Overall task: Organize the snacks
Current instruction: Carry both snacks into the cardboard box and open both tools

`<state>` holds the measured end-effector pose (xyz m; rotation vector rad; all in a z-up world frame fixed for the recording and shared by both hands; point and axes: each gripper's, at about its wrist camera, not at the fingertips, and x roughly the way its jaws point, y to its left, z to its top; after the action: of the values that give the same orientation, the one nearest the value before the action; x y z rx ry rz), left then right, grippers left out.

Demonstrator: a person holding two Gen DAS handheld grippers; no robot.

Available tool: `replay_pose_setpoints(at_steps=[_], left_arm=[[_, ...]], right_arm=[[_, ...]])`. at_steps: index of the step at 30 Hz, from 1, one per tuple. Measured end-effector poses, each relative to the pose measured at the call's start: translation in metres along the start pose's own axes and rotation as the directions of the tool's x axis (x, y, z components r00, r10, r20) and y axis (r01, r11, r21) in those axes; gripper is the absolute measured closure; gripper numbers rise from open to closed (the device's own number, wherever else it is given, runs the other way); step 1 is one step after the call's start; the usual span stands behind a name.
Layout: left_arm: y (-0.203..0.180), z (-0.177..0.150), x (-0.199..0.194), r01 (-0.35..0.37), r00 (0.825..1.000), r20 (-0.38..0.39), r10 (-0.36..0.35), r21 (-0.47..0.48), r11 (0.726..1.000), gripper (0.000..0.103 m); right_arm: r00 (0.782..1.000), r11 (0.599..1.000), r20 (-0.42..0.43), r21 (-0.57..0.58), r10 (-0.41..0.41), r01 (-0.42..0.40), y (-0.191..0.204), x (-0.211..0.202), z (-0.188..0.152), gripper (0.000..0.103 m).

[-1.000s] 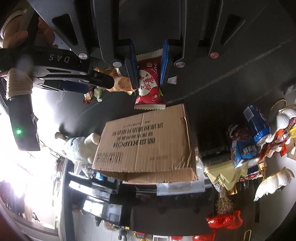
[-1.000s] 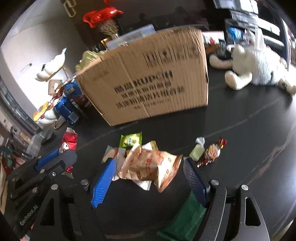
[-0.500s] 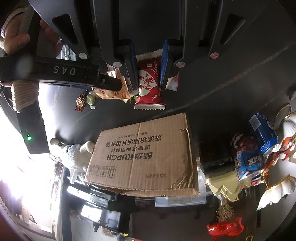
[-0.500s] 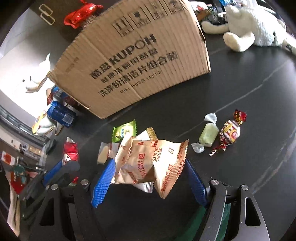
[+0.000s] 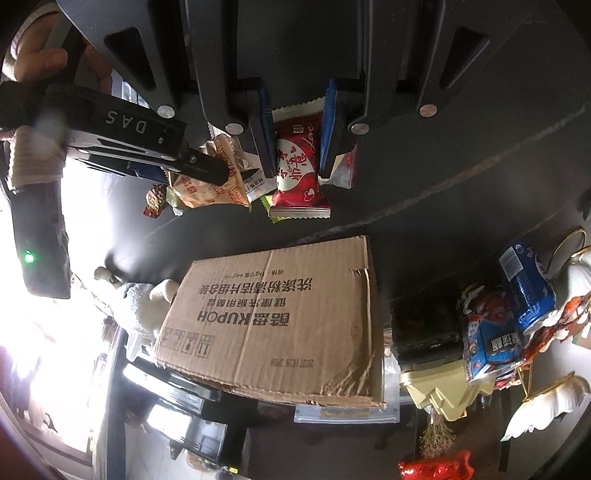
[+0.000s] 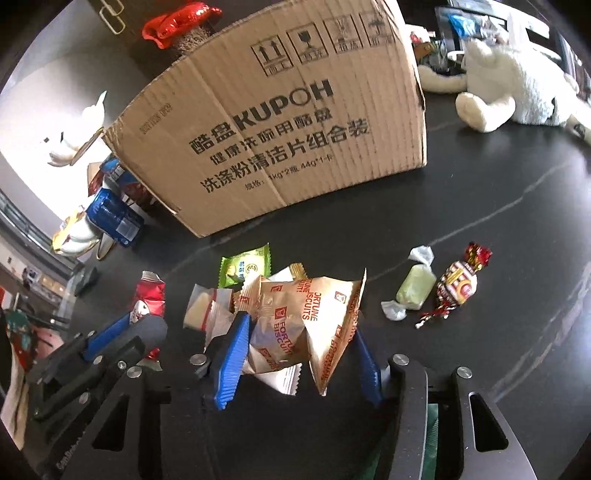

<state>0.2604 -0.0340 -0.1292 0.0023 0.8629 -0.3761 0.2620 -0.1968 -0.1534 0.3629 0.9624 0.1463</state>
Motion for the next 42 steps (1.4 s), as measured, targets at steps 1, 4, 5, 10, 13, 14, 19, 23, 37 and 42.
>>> replay_pose_setpoints(at_steps=[1, 4, 5, 10, 13, 14, 19, 23, 37, 42], left_arm=[[0.0, 0.001, -0.001, 0.0, 1.0, 0.004, 0.0, 0.0, 1.0, 0.08], [-0.003, 0.005, -0.01, 0.002, 1.0, 0.022, -0.002, -0.001, 1.0, 0.08], [-0.004, 0.007, -0.014, 0.003, 1.0, 0.029, -0.003, 0.0, 1.0, 0.08], [-0.008, 0.02, -0.033, 0.009, 0.997, 0.072, -0.009, -0.006, 1.0, 0.08], [-0.011, 0.03, -0.046, 0.013, 0.995, 0.102, -0.013, -0.001, 1.0, 0.08], [-0.012, 0.033, -0.05, 0.014, 0.994, 0.111, -0.014, 0.001, 1.0, 0.08], [-0.021, 0.054, -0.072, 0.009, 0.986, 0.166, -0.013, 0.029, 1.0, 0.08], [-0.027, 0.071, -0.086, 0.005, 0.978, 0.206, -0.013, 0.041, 0.999, 0.08], [-0.03, 0.126, -0.092, -0.002, 0.969, 0.246, -0.01, 0.048, 0.999, 0.08], [-0.024, 0.146, -0.081, -0.009, 0.97, 0.242, -0.003, 0.047, 0.999, 0.08]], right_arm=[[1.0, 1.0, 0.009, -0.003, -0.002, 0.003, 0.0, -0.002, 0.001, 0.049], [0.999, 1.0, 0.043, -0.016, -0.003, 0.004, 0.003, -0.015, 0.004, 0.049], [0.999, 1.0, 0.053, -0.021, -0.003, 0.004, 0.0, -0.021, 0.005, 0.049], [0.992, 0.998, 0.127, -0.067, -0.005, 0.013, 0.006, -0.051, 0.013, 0.049], [0.985, 0.996, 0.171, -0.09, -0.001, 0.016, 0.011, -0.069, 0.02, 0.049], [0.982, 0.995, 0.187, -0.101, 0.002, 0.017, 0.014, -0.075, 0.023, 0.049], [0.968, 0.99, 0.252, -0.138, 0.007, 0.029, 0.024, -0.101, 0.039, 0.049], [0.955, 0.986, 0.298, -0.16, 0.005, 0.045, 0.029, -0.12, 0.055, 0.049], [0.936, 0.971, 0.352, -0.231, 0.02, 0.066, 0.045, -0.138, 0.111, 0.049], [0.937, 0.963, 0.349, -0.259, 0.017, 0.079, 0.048, -0.129, 0.131, 0.049]])
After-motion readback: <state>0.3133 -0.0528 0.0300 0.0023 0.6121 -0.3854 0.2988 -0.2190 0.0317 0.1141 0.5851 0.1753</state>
